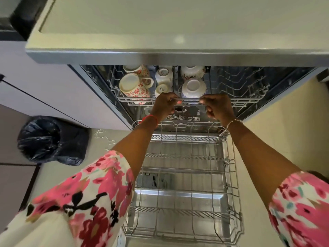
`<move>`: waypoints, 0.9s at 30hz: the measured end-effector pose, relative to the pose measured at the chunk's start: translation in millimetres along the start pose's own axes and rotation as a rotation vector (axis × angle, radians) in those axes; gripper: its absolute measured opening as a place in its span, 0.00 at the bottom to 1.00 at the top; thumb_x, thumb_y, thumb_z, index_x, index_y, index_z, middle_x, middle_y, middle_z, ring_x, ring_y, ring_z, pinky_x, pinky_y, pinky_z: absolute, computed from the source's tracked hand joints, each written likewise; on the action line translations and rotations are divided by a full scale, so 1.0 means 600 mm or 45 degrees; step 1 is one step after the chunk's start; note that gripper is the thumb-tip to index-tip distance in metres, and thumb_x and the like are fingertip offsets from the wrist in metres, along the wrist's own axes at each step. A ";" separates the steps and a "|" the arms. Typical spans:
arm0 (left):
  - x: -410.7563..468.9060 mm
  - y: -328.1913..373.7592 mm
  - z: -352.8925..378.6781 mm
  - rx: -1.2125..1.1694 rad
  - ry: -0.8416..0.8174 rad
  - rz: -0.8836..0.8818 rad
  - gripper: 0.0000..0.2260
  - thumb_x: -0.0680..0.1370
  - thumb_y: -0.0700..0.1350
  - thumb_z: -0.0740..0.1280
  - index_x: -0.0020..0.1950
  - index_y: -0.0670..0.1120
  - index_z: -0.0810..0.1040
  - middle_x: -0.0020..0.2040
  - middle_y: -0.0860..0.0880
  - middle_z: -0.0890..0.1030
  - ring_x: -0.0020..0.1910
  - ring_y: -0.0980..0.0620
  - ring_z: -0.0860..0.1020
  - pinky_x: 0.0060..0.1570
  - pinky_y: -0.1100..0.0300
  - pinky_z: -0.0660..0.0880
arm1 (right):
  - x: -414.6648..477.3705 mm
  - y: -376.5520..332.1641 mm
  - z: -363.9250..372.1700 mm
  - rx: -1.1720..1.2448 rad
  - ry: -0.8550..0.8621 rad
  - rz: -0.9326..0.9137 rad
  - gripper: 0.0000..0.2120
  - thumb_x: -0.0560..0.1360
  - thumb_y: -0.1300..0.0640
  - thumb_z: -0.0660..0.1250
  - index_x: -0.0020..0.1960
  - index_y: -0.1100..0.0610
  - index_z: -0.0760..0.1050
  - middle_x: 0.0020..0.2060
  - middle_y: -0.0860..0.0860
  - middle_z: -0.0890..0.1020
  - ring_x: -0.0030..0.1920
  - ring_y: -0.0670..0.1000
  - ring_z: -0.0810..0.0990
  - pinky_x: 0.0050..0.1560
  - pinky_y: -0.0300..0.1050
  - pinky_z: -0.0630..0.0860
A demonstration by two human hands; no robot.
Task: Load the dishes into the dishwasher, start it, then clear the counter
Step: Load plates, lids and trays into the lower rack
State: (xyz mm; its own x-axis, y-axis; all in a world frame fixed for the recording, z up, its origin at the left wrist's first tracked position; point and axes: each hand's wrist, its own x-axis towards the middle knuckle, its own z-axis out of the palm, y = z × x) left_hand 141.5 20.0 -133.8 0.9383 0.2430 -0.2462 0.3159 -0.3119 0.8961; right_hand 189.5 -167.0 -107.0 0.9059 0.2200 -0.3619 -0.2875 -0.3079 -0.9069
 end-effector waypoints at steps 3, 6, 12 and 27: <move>0.001 -0.002 0.000 0.007 -0.016 0.023 0.05 0.77 0.33 0.63 0.46 0.37 0.78 0.32 0.44 0.75 0.20 0.61 0.70 0.24 0.66 0.70 | 0.000 0.002 -0.001 -0.023 -0.011 -0.011 0.07 0.74 0.64 0.67 0.50 0.66 0.79 0.15 0.46 0.69 0.16 0.42 0.64 0.18 0.32 0.63; -0.002 0.010 -0.008 0.103 -0.055 0.044 0.08 0.77 0.34 0.63 0.53 0.34 0.78 0.40 0.43 0.78 0.21 0.62 0.71 0.26 0.68 0.71 | 0.003 -0.004 0.000 -0.103 -0.010 0.011 0.08 0.75 0.64 0.67 0.51 0.68 0.78 0.15 0.46 0.70 0.16 0.42 0.65 0.17 0.32 0.63; -0.082 0.059 -0.052 0.312 -0.033 0.078 0.13 0.77 0.39 0.65 0.61 0.39 0.75 0.47 0.41 0.82 0.34 0.55 0.81 0.40 0.61 0.79 | -0.040 -0.026 0.006 -0.803 -0.125 -0.231 0.18 0.76 0.57 0.65 0.63 0.65 0.72 0.52 0.62 0.80 0.47 0.55 0.81 0.44 0.42 0.78; -0.531 0.096 -0.384 0.969 0.290 0.052 0.25 0.78 0.54 0.62 0.70 0.40 0.66 0.69 0.42 0.69 0.69 0.45 0.65 0.69 0.58 0.56 | -0.433 -0.245 0.267 -1.493 -0.462 -0.610 0.25 0.80 0.48 0.55 0.70 0.63 0.63 0.68 0.59 0.68 0.70 0.56 0.65 0.69 0.47 0.62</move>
State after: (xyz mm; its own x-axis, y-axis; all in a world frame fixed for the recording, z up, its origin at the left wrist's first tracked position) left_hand -171.5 136.2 81.5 0.9251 0.3743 -0.0633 0.3687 -0.8464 0.3841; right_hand -53.5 -30.4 86.0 0.6544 0.7091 -0.2625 0.6418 -0.7045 -0.3030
